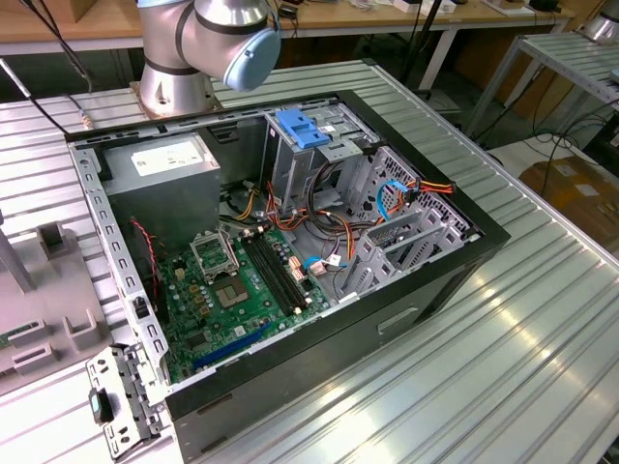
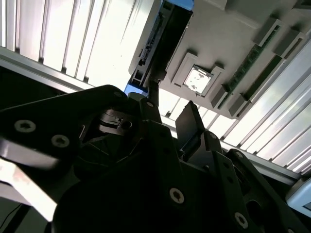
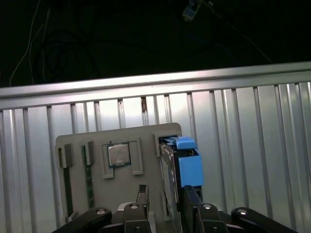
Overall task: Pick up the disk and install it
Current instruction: 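Pick up the disk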
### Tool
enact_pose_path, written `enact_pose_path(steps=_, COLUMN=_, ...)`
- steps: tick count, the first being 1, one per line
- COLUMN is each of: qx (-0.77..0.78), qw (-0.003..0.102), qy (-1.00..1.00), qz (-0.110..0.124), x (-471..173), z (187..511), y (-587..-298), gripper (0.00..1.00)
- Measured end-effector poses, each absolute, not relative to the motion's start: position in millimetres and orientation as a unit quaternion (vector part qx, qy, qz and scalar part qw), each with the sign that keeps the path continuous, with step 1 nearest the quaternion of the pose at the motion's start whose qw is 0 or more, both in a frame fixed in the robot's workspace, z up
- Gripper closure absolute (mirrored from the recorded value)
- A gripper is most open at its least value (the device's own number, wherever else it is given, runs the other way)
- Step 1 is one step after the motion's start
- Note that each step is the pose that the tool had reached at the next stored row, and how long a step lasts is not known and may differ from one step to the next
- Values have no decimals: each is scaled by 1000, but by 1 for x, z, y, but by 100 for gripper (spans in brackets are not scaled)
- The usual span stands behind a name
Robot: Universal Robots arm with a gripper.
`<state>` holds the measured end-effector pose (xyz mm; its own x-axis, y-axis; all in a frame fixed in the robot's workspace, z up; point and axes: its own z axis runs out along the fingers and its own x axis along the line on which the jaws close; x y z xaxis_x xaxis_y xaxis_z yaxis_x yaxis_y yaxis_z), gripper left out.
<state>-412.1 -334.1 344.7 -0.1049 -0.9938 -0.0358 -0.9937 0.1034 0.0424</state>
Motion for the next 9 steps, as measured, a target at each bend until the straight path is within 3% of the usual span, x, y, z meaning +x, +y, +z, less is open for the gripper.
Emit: enact_pose_path(steps=9, qx=669, qw=-8, qy=-742, qz=-38, x=-412, z=337, y=-327, gripper=58)
